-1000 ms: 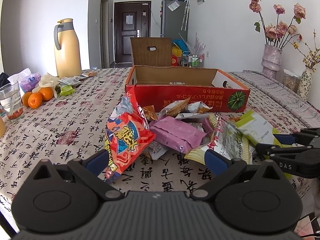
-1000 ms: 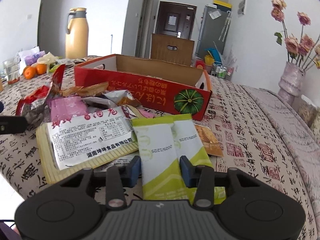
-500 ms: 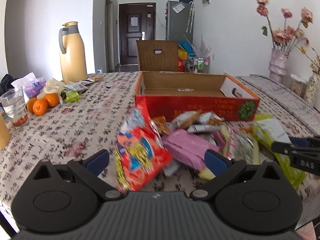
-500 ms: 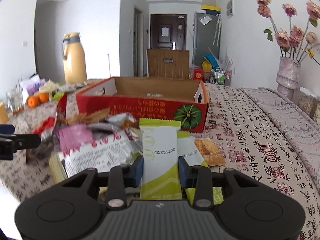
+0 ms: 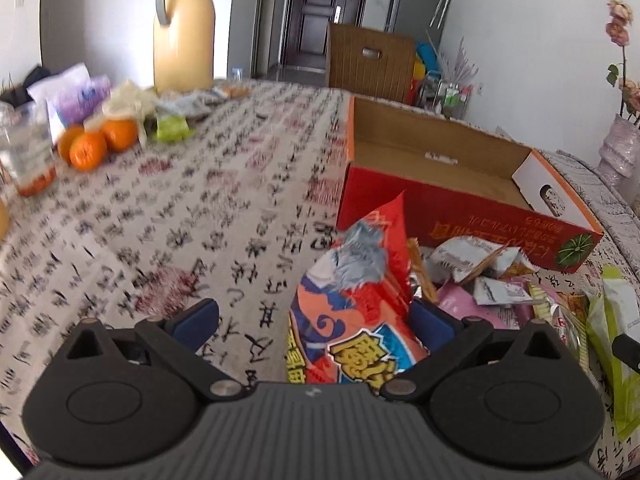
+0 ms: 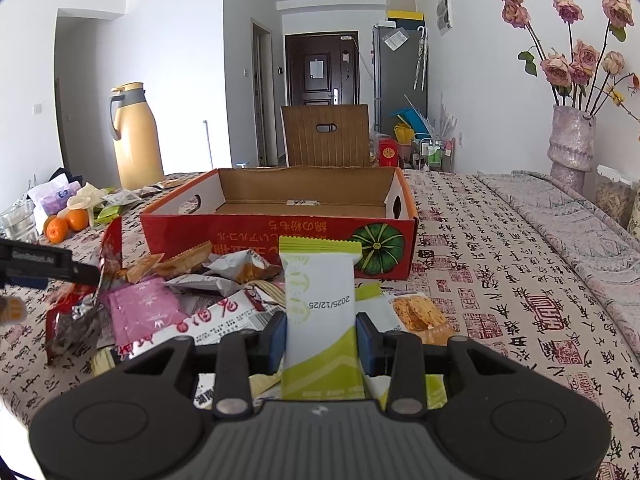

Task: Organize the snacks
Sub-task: 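Grasp the green-white bar with the right gripper while the left grasps the orange chip bag, then carry both snacks into the cardboard box and open both grippers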

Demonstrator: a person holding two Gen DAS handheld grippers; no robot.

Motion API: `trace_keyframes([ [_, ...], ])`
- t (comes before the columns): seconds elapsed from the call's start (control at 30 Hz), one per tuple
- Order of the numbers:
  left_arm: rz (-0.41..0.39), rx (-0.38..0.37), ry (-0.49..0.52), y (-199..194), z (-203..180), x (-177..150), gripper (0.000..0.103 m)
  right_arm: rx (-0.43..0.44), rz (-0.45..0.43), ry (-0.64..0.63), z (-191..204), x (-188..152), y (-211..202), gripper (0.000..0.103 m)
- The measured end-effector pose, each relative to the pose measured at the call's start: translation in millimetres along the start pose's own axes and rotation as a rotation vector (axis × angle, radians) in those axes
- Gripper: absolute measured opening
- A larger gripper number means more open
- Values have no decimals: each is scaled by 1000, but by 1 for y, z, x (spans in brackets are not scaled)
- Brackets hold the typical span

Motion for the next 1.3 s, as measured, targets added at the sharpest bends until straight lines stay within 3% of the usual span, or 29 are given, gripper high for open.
trace_keyframes([
  [0.07, 26, -19, -25, 4, 2, -3, 102, -1, 3, 0, 0, 1, 2, 36],
  [0.17, 55, -59, -56, 6, 3, -7, 92, 1, 5, -1, 2, 2, 3, 36],
  [0.3, 71, -107, -71, 2, -1, -11, 68, 3, 7, -4, 5, 2, 2, 36],
  [0.4, 62, -116, -59, -1, -3, -12, 59, 1, 3, -5, 6, 3, 0, 36],
  [0.83, -88, -97, 39, -37, -11, 4, 57, -16, -32, 3, 5, 12, -16, 36],
  [1.0, -156, -118, 96, -49, -36, 27, 58, -22, -55, 3, -2, 29, -10, 36],
  [1.3, -206, -150, 196, -39, -95, 68, 58, -29, -86, 1, -27, 85, 26, 36],
])
Point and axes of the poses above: each gripper's, at about its wrist camera, not at the fingertips, and y roughly the way its jaws point, z to its left, x to its top, the point moved 8 cm from there along y, roughly the way its jaws point, and after that the axes turned 14 degrees about -y, right-handed, at the moved point
